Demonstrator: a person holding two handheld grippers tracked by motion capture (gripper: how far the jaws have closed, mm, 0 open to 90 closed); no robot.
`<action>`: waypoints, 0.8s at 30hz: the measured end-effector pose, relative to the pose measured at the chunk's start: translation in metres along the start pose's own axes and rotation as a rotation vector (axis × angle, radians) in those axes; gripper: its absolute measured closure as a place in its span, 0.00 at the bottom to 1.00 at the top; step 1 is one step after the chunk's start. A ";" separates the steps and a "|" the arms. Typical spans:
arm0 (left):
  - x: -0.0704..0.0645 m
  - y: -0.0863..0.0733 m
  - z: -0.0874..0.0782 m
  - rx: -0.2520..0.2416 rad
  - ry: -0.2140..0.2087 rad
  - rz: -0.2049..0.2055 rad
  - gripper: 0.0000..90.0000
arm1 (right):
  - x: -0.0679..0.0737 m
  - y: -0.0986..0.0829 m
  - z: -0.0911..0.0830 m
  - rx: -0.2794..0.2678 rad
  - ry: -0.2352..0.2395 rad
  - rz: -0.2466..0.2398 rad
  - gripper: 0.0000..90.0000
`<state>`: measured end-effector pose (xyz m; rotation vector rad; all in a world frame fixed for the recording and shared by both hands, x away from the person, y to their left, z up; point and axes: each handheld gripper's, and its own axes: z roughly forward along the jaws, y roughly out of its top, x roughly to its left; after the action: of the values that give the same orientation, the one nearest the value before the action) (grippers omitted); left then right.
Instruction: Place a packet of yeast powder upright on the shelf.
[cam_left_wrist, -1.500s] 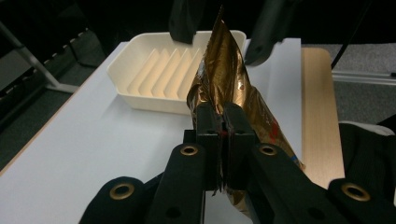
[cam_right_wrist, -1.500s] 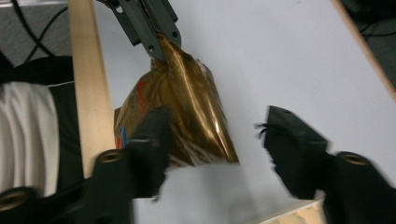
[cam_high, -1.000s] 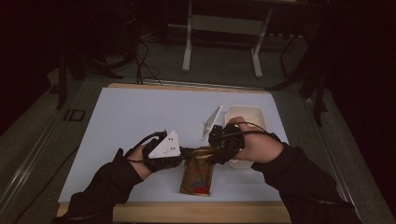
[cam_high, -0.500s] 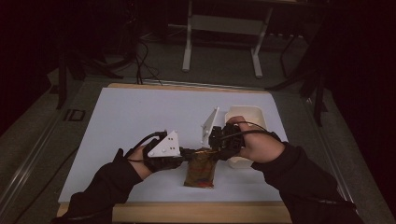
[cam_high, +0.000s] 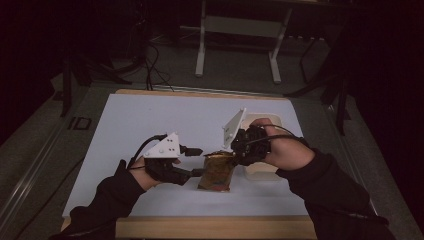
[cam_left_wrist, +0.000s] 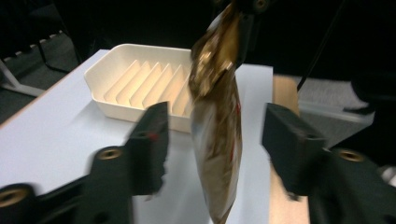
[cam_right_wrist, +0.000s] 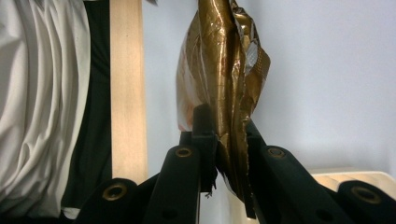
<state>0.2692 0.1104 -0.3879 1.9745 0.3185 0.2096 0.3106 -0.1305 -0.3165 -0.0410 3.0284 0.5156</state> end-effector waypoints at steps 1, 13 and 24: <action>0.001 -0.002 -0.002 -0.014 0.000 -0.017 0.40 | 0.000 0.000 -0.003 -0.010 -0.004 -0.010 0.93; 0.012 -0.042 -0.014 -0.043 0.039 -0.180 0.02 | -0.009 -0.009 -0.036 -0.074 -0.116 -0.061 0.93; 0.016 -0.088 -0.036 0.002 0.172 -0.257 0.00 | -0.029 -0.040 -0.062 -0.061 -0.224 -0.011 0.93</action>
<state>0.2627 0.1808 -0.4530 1.8999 0.6788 0.2134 0.3372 -0.1881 -0.2694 -0.0024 2.7928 0.5706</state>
